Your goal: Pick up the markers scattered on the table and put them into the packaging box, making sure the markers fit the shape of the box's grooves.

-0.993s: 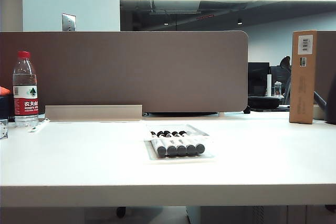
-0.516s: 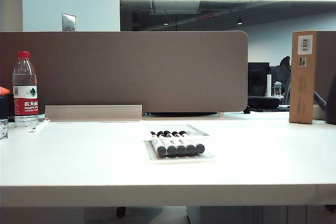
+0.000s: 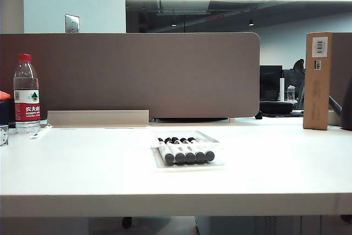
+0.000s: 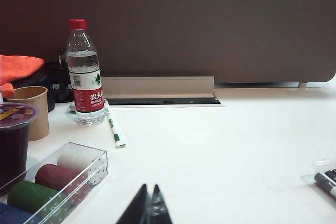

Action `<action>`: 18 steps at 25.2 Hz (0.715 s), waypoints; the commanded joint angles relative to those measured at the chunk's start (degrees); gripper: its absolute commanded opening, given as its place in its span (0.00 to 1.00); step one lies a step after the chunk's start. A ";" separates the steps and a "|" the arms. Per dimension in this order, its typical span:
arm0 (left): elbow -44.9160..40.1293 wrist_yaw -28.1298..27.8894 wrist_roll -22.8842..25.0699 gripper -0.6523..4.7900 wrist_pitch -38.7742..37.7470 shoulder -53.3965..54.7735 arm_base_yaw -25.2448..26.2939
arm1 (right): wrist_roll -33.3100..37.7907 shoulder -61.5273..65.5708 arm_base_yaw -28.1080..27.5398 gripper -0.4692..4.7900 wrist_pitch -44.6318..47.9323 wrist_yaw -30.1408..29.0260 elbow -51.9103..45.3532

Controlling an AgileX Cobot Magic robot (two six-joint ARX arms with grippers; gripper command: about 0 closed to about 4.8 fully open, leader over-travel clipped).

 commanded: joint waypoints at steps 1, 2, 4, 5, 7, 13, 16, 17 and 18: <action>0.26 0.22 0.04 0.11 0.26 0.02 0.02 | -1.18 0.02 0.00 0.08 -0.37 1.81 -0.26; 0.26 0.22 0.04 0.11 0.26 0.02 0.02 | -1.31 0.02 0.00 0.08 -1.55 1.81 -0.26; 0.26 0.22 0.04 0.11 0.26 0.02 0.02 | -1.33 0.02 0.00 0.08 -4.79 1.79 -0.26; 0.26 0.22 0.04 0.11 0.26 0.02 0.02 | -1.42 0.02 0.02 0.08 -6.14 1.77 -0.26; 0.26 0.22 0.04 0.11 0.26 0.02 0.02 | -3.10 0.02 0.02 0.08 -6.60 1.64 -0.26; 0.26 0.22 0.04 0.11 0.26 0.02 0.02 | -5.42 0.02 0.02 0.08 -6.03 1.75 -0.26; 0.26 0.22 0.04 0.11 0.26 0.02 0.02 | -5.44 0.02 0.04 0.08 -6.10 1.75 -0.26; 0.26 0.22 0.04 0.11 0.26 0.02 0.02 | -5.44 0.02 0.04 0.08 -6.10 1.77 -0.26; 0.26 0.22 0.04 0.11 0.26 0.02 0.02 | -5.42 0.02 0.02 0.08 -6.08 1.84 -0.26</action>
